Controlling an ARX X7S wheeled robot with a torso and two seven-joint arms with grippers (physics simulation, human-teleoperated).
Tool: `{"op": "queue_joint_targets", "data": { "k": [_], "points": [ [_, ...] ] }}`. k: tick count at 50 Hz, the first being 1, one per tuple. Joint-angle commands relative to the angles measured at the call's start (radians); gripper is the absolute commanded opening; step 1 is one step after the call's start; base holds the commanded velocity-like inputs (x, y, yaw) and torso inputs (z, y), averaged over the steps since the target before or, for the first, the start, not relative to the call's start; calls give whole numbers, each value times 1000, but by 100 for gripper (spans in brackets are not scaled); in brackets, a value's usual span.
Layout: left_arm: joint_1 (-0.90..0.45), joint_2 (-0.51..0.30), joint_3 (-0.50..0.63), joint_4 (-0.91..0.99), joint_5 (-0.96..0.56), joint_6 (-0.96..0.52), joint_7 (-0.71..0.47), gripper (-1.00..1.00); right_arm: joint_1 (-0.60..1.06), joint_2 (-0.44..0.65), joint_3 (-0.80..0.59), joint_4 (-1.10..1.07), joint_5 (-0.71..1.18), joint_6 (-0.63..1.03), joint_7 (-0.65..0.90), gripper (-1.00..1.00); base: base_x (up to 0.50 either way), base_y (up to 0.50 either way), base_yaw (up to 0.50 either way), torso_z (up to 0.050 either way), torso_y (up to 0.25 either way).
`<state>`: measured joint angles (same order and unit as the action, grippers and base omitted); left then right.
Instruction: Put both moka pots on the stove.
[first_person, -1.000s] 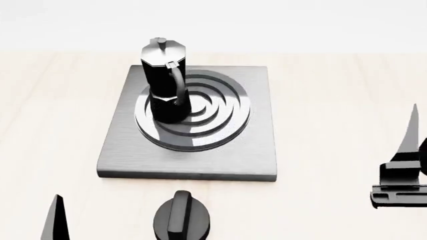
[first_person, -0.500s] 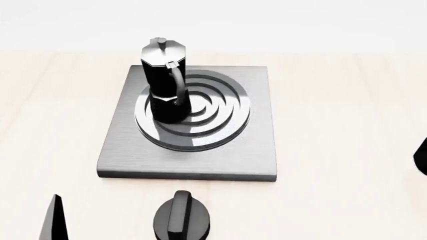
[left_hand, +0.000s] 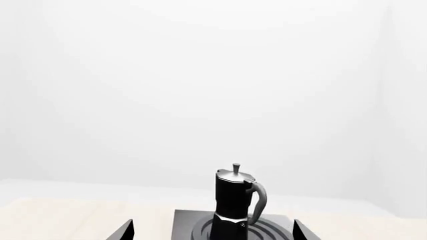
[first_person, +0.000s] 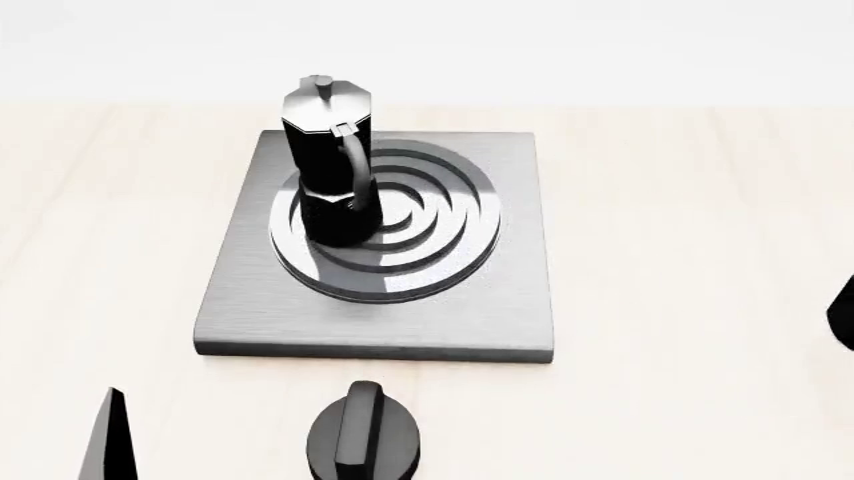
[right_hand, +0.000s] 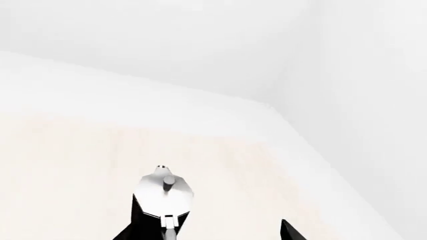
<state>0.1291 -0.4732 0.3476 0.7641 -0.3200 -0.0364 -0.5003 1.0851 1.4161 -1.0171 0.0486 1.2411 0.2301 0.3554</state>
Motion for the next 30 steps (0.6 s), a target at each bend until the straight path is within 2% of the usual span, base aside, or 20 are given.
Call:
{"op": "queue_joint_targets", "data": {
  "k": [1, 20, 30],
  "points": [
    [-2, -1, 3, -2, 0, 3, -1, 100, 36, -64, 13, 123, 43, 111, -147, 100, 0, 0, 0, 0, 0],
    [-5, 1, 12, -20, 3, 18, 4, 100, 53, -157, 15, 259, 47, 132, -200, 100, 0, 0, 0, 0, 0],
    [-3, -2, 16, -19, 7, 25, 5, 100, 63, -247, -5, 376, -12, 121, -223, 100, 0, 0, 0, 0, 0]
  ]
}}
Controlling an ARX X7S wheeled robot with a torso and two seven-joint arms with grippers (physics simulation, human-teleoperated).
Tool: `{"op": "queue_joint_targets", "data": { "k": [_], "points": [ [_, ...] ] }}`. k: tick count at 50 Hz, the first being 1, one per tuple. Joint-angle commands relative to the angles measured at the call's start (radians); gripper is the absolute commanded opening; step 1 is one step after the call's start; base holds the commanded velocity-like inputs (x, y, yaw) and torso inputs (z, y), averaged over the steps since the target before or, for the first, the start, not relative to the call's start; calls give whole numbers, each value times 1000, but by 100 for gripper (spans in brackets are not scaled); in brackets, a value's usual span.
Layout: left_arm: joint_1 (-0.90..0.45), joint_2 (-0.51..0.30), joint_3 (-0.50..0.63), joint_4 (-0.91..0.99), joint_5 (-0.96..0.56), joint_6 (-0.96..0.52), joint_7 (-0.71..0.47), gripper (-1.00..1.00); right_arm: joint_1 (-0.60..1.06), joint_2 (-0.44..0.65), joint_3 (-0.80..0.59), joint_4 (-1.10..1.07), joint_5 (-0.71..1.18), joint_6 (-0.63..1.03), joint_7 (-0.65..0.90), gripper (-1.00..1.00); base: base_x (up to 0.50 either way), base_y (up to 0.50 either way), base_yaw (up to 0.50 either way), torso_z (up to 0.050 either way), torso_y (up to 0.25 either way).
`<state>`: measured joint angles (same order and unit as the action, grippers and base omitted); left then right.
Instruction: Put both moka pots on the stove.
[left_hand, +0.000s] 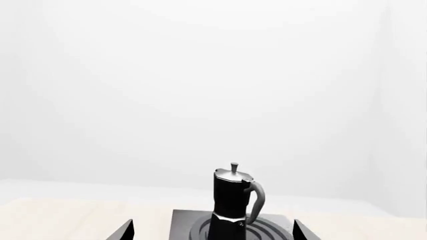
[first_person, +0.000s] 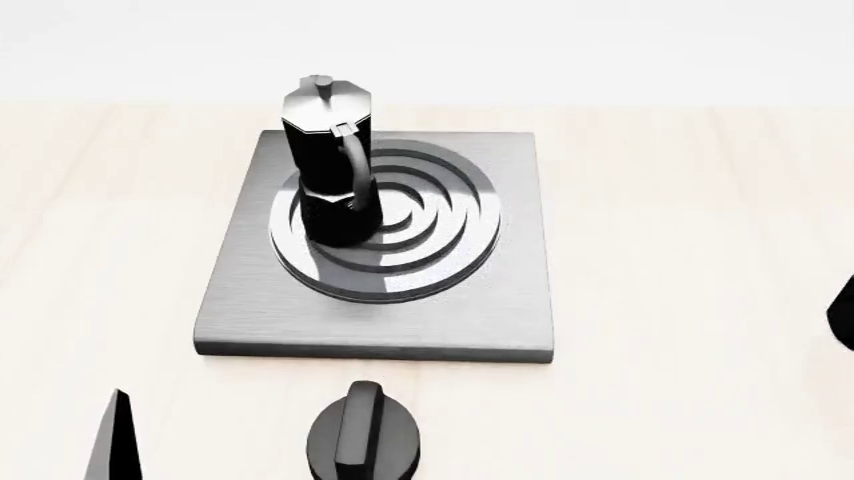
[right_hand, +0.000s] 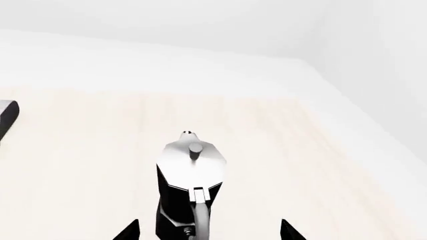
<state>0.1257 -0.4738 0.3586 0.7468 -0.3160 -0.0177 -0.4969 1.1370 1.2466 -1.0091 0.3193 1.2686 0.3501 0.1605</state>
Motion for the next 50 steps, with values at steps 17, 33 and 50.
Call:
{"op": "queue_joint_targets", "data": {
  "k": [17, 33, 50],
  "points": [
    [-4, -7, 15, 6, 15, -5, -2, 100, 29, -128, -9, 182, -46, 12, -34, 100, 0, 0, 0, 0, 0],
    [-8, -10, 20, 7, 17, -13, -8, 100, 22, -141, -9, 207, -51, 7, -38, 100, 0, 0, 0, 0, -45],
    [-7, -13, 20, 2, 16, -5, -9, 100, 10, -98, 7, 102, -11, 33, 33, 100, 0, 0, 0, 0, -111]
  ]
}}
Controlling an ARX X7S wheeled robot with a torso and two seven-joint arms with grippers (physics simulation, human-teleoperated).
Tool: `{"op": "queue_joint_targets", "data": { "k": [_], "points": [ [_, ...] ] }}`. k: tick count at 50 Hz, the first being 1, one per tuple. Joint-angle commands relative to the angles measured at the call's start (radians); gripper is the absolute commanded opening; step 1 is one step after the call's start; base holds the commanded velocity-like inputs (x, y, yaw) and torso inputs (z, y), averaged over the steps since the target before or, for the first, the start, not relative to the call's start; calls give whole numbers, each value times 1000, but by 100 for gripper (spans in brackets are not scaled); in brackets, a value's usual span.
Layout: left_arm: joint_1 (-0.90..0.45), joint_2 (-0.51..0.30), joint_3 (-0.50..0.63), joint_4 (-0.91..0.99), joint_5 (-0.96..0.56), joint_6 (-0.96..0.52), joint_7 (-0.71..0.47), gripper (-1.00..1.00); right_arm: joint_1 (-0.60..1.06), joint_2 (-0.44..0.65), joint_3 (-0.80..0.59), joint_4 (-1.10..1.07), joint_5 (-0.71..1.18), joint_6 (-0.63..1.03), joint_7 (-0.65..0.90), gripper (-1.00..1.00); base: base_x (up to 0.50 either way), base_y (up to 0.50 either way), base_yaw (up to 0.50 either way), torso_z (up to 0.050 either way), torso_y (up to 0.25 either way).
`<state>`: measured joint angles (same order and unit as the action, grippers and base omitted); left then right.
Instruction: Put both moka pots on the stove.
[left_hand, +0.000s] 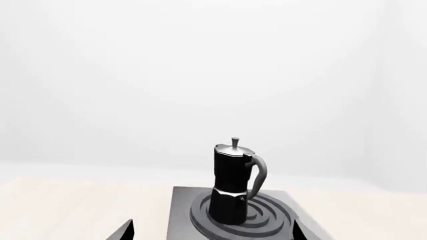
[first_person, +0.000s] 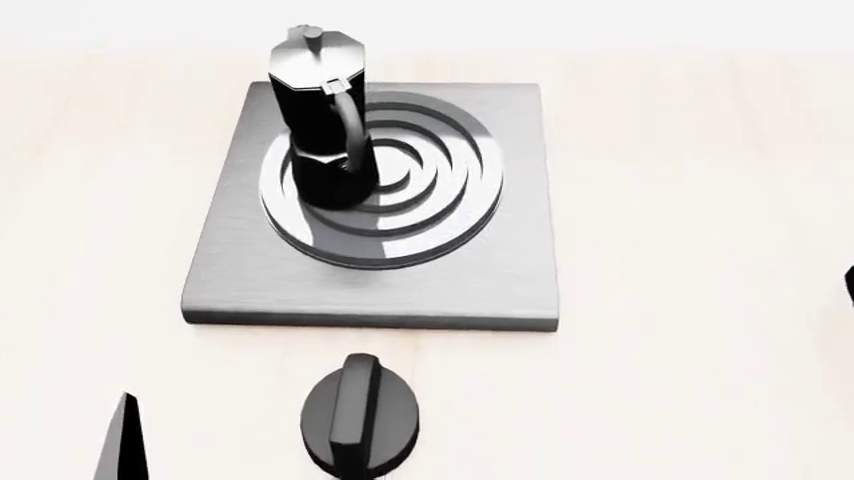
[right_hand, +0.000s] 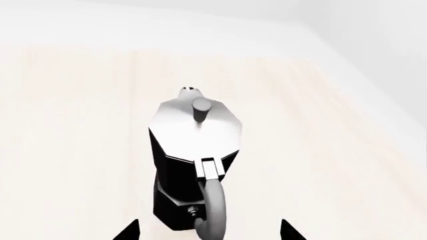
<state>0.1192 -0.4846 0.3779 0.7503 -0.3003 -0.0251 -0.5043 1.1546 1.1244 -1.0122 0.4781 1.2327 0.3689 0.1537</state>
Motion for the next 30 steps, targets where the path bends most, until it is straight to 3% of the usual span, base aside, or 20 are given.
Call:
{"op": "queue_joint_targets", "data": {
  "k": [1, 15, 18, 30],
  "points": [
    [0, -2, 0, -3, 0, 3, -2, 100, -10, 26, 12, -57, 27, 12, 43, 100, 0, 0, 0, 0, -111],
    [-7, -1, 9, -8, -3, -2, -1, 100, -27, -16, 27, 14, 0, -72, 52, 100, 0, 0, 0, 0, -47],
    [-7, 0, 10, -13, -3, 2, 0, 100, -14, -117, 14, 241, -61, -153, -69, 100, 0, 0, 0, 0, 0],
    [-8, 0, 13, -19, -3, 9, 0, 100, -9, -237, -9, 444, -117, -209, -144, 100, 0, 0, 0, 0, 0]
  ]
}}
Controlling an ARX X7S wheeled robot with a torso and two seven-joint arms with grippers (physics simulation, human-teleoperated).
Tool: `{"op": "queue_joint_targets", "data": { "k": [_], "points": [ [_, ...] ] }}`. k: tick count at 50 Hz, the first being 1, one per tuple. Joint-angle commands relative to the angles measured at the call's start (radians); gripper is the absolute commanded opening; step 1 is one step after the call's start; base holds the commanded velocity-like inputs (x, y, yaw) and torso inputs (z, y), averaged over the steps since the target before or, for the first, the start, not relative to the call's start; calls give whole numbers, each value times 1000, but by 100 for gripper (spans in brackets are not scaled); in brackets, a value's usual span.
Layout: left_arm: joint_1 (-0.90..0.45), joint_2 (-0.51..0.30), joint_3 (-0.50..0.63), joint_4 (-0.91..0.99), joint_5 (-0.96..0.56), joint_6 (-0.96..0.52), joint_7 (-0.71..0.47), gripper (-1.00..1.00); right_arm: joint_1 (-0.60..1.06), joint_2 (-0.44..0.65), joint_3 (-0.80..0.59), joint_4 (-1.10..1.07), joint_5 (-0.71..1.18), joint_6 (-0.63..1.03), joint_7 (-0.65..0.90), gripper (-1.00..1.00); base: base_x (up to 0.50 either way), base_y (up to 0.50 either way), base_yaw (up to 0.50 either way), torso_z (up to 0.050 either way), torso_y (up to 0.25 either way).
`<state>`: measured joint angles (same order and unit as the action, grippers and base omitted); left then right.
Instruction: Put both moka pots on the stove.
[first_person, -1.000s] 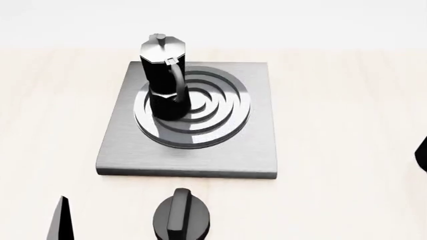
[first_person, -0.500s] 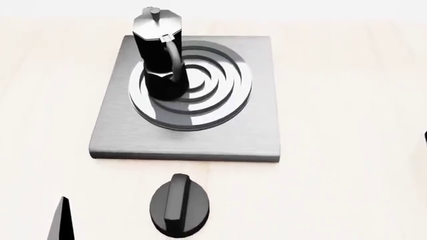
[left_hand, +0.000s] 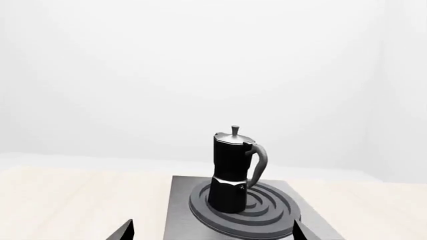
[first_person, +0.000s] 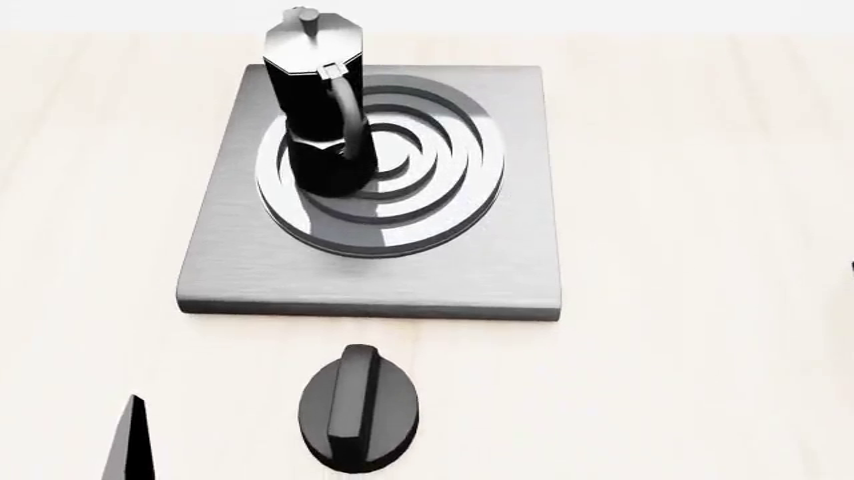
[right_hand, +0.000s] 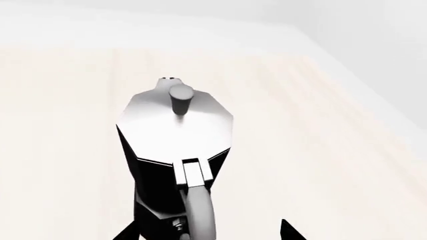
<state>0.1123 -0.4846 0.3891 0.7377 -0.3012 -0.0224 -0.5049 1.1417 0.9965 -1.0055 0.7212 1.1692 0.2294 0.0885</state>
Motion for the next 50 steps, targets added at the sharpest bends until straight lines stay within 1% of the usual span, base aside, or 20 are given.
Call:
{"op": "queue_joint_targets", "data": {
  "k": [1, 5, 11, 14, 17, 18, 19, 25, 30, 32, 36, 37, 39, 41, 44, 45, 50],
  "points": [
    [-2, 0, 1, -7, -2, 6, 0, 100, 5, -116, -17, 214, -57, -74, -80, 100, 0, 0, 0, 0, 0],
    [-1, -1, 2, -7, -2, 6, -1, 100, -3, -120, -18, 200, -56, -68, -62, 100, 0, 0, 0, 0, 0],
    [-3, -3, 2, -4, -3, 3, -3, 100, 3, -159, -22, 268, -70, -91, -99, 100, 0, 0, 0, 0, 0],
    [-3, -3, 4, -3, -2, 3, -4, 100, 1, -143, -20, 227, -64, -77, -76, 100, 0, 0, 0, 0, 0],
    [-4, -3, 4, -1, -1, 2, -5, 100, 2, -144, -21, 230, -67, -76, -78, 100, 0, 0, 0, 0, 0],
    [-4, -3, 3, -1, -1, 3, -6, 100, -1, -129, -18, 196, -60, -66, -59, -100, 0, 0, 0, 0, 0],
    [-4, -3, 4, -2, -1, 3, -6, 100, -3, -121, -17, 178, -57, -60, -46, -100, 0, 0, 0, 0, 0],
    [-6, -3, 6, -4, 1, 4, -6, 100, -7, -134, -15, 221, -64, -85, -70, -100, 0, 0, 0, 0, 0],
    [-5, -3, 6, -6, 1, 8, -7, 100, -8, -127, -16, 202, -67, -84, -66, -100, 0, 0, 0, 0, 0],
    [-5, -4, 7, -6, 2, 8, -7, 100, -7, -99, -15, 126, -59, -61, -29, -100, 0, 0, 0, 0, 0],
    [-3, -6, 6, -1, 0, 8, -9, 100, 10, -101, -19, 105, -92, -93, -4, -100, 0, 0, -1, 0, 0],
    [-3, -6, 7, -2, 0, 8, -9, 100, 14, -85, -16, 49, -93, -95, 23, -100, 0, 0, -3, 0, 0],
    [-3, -5, 7, -5, -1, 10, -9, 100, 17, -77, -10, 13, -91, -101, 37, -100, 0, 0, 0, 0, 0],
    [-3, -5, 7, -7, -1, 12, -8, 100, 32, -68, -8, -56, -99, -98, 84, -100, 0, 0, 0, 0, 0],
    [-3, -6, 8, -6, -1, 12, -8, 100, 44, -79, -1, -73, -113, -132, 85, -100, 0, 0, 0, 0, 0],
    [-3, -7, 6, -6, -2, 13, -9, 100, 51, -70, -3, -121, -121, -128, 109, -100, 0, 0, 0, 0, 0],
    [-3, -8, 3, -5, -4, 14, -12, 100, 95, -69, -1, -214, -140, -111, 164, -100, 0, 0, 0, 0, 0]
  ]
}}
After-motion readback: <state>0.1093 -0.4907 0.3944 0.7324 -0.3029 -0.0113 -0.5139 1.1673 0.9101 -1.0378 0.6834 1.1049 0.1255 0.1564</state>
